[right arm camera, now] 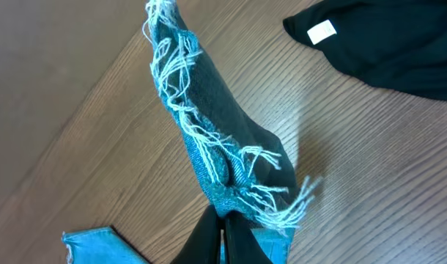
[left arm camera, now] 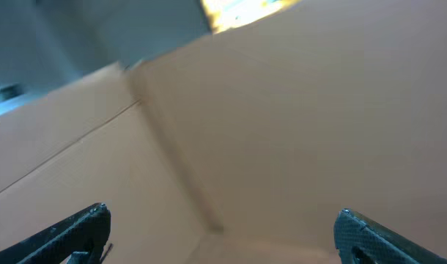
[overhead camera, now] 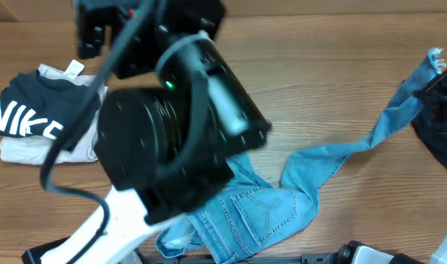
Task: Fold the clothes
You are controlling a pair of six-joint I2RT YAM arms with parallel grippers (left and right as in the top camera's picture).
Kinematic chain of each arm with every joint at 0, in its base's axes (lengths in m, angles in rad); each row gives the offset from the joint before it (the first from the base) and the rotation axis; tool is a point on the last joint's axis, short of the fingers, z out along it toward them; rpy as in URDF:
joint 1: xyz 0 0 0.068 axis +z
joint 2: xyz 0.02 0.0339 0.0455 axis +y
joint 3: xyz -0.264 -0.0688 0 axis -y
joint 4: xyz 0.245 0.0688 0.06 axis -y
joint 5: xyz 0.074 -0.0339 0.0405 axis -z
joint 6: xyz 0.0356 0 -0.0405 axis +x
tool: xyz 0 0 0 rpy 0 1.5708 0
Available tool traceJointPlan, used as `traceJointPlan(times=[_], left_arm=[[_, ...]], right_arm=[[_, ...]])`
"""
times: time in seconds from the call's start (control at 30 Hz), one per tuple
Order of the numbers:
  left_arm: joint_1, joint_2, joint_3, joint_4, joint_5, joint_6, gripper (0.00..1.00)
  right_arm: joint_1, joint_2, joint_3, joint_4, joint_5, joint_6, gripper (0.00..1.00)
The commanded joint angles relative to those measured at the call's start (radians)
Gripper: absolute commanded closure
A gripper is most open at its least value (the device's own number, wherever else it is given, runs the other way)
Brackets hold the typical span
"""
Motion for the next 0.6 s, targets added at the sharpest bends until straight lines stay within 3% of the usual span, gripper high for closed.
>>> traceJointPlan(times=[0.0, 0.13, 0.3, 0.4, 0.47, 0.5, 0.53, 0.57], left_arm=[[-0.097, -0.014, 0.0, -0.058, 0.181, -0.089, 0.0], [-0.117, -0.014, 0.0, -0.343, 0.357, -0.23, 0.0], [0.03, -0.012, 0.0, -0.368, 0.52, -0.384, 0.01], [0.111, -0.012, 0.0, -0.514, 0.803, -0.387, 0.12], [0.164, -0.012, 0.0, -0.651, 1.089, -0.399, 0.29], [0.186, -0.011, 0.0, -0.679, 1.154, -0.451, 0.3], [0.203, -0.009, 0.0, -0.693, 1.155, -0.528, 0.0], [0.228, -0.007, 0.0, -0.724, 1.12, -0.638, 0.0]], right_arm=[[-0.001, -0.008, 0.028, 0.002, -0.011, -0.004, 0.96], [-0.001, -0.008, 0.028, 0.001, -0.02, -0.008, 0.96], [-0.001, -0.008, 0.028, -0.006, -0.036, -0.026, 0.96], [-0.001, -0.008, 0.028, -0.006, -0.036, -0.026, 0.96], [-0.001, -0.008, 0.028, -0.006, -0.036, -0.026, 0.96], [-0.001, -0.008, 0.028, -0.006, -0.036, -0.027, 0.96], [-0.001, -0.008, 0.028, -0.008, -0.035, -0.027, 0.96], [-0.001, -0.008, 0.028, -0.011, -0.035, -0.03, 0.96]])
